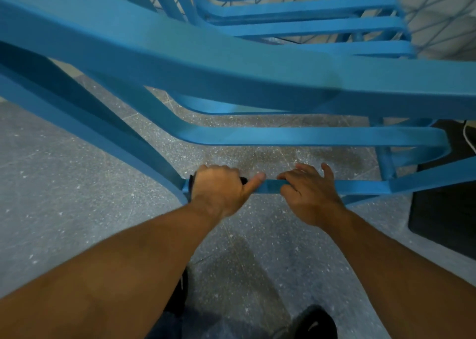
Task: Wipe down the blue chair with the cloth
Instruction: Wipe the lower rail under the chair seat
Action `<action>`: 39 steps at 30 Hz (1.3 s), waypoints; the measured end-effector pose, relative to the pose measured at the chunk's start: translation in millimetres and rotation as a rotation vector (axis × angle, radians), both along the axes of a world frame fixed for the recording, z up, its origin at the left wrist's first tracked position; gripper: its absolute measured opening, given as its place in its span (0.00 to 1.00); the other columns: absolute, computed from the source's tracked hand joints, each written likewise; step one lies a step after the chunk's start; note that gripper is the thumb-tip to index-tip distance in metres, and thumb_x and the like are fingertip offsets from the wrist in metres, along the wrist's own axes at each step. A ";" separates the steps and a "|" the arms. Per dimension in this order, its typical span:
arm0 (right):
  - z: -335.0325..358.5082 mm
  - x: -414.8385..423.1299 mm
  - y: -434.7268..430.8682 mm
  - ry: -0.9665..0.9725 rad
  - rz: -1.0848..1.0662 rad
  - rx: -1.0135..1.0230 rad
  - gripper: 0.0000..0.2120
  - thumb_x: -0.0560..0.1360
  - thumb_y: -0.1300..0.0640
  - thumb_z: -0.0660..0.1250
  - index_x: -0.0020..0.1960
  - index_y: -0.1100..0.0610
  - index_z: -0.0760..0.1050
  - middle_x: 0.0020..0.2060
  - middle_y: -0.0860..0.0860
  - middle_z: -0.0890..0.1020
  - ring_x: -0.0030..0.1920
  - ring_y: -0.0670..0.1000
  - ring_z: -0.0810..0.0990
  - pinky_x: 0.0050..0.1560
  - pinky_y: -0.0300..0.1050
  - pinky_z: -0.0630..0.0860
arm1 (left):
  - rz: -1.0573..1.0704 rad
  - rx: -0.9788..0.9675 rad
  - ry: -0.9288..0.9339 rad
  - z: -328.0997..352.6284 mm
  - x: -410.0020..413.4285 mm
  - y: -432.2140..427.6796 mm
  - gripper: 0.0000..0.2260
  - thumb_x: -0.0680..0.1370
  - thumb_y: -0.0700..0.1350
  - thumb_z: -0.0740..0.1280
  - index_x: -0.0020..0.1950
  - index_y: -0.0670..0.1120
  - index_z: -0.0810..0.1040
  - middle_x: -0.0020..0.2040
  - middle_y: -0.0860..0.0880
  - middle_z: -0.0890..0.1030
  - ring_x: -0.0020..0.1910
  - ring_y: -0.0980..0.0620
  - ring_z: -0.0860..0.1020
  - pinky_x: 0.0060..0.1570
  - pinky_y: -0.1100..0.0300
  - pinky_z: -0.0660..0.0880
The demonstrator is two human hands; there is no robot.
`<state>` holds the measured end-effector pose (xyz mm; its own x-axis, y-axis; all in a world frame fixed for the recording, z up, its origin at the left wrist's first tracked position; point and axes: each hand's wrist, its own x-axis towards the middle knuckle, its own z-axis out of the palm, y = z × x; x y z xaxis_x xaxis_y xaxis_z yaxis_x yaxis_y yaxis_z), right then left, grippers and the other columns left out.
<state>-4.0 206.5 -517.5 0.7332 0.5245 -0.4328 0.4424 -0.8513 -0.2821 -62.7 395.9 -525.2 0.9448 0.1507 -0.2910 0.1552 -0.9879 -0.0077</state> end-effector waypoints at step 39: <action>0.1 0.5 0.0 0.016 0.003 -0.017 0.27 0.73 0.46 0.41 0.63 0.45 0.71 0.65 0.44 0.74 0.73 0.49 0.60 0.74 0.61 0.41 | -0.230 -0.047 -0.292 -22.2 -12.3 31.1 0.29 0.78 0.64 0.43 0.40 0.50 0.78 0.35 0.52 0.81 0.33 0.48 0.78 0.37 0.56 0.70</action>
<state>-3.5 206.5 -517.4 0.7248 0.5192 -0.4528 0.4404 -0.8547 -0.2750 -75.0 426.9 -547.4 0.9966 -0.0820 -0.0059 -0.0816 -0.9954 0.0499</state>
